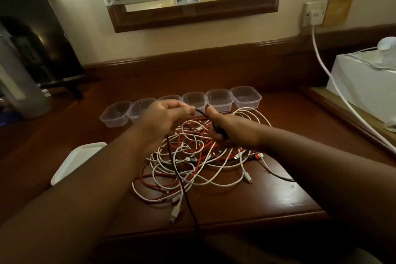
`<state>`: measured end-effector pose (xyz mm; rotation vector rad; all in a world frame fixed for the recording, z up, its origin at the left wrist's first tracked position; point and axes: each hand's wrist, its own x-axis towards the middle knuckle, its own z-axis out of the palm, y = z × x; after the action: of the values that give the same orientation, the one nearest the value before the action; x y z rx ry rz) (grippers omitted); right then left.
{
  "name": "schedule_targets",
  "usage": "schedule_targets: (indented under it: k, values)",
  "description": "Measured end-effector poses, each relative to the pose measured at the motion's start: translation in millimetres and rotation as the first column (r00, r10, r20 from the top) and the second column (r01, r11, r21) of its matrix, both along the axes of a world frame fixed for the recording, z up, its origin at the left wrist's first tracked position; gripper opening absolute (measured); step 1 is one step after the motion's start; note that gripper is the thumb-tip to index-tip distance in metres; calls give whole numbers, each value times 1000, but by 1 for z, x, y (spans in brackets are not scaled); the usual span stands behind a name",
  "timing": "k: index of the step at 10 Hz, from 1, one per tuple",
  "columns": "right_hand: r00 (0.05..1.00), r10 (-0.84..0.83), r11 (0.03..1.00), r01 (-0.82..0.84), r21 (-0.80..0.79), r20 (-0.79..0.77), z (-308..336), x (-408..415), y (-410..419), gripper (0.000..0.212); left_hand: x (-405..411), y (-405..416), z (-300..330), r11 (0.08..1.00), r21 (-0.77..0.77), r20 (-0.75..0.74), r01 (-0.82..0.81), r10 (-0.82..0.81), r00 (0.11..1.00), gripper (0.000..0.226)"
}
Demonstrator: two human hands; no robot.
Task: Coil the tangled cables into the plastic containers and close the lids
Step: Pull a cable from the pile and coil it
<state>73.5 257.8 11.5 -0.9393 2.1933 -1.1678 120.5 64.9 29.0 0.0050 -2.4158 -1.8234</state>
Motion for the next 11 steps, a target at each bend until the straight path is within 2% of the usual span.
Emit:
schedule_targets:
  k: [1, 2, 3, 4, 5, 6, 7, 8, 9, 10, 11]
  values:
    - [742, 407, 797, -3, -604, 533, 15, 15, -1, 65, 0, 6, -12, 945, 323, 64, 40, -64, 996, 20]
    - [714, 443, 491, 313, -813, 542, 35, 21, -10, 61, 10, 36, -31, 911, 403, 111, 88, -144, 983, 36]
    - [937, -190, 566, 350, -746, 294, 35, 11, -13, 47, 15, 53, -34, 950, 296, 106, 99, -136, 985, 37]
    - [679, -487, 872, 341, -351, -549, 21, 0, -9, 38, 16, 45, -29, 982, 162, 112, 92, -111, 988, 29]
    - [723, -328, 921, 388, -36, -608, 16, 3, -6, 48, 17, 31, -15, 998, 19, 91, 59, -60, 994, 23]
    - [979, -163, 985, 169, 39, -124, 19, 13, -9, 45, 13, 19, -6, 997, 70, 36, 22, -25, 999, 20]
    - [811, 186, 931, 35, -363, 555, 22, 19, -7, 54, 11, 15, -14, 941, 329, 25, 82, -95, 995, 27]
    - [588, 474, 639, 282, -715, 655, 38, 29, -10, 49, 15, 32, -26, 867, 497, 33, 39, -63, 997, 25]
    - [768, 316, 349, 452, -821, 557, 52, 24, -14, 42, 24, 49, -31, 933, 360, 58, 27, -52, 997, 34]
    - [863, -425, 787, 202, -583, -274, 50, 14, -9, 33, 31, 53, -23, 996, 81, 29, 44, -46, 999, 27]
    - [740, -161, 960, 271, 71, -653, 35, 16, -9, 43, 30, 38, -7, 984, -177, -98, -29, 12, 995, 15]
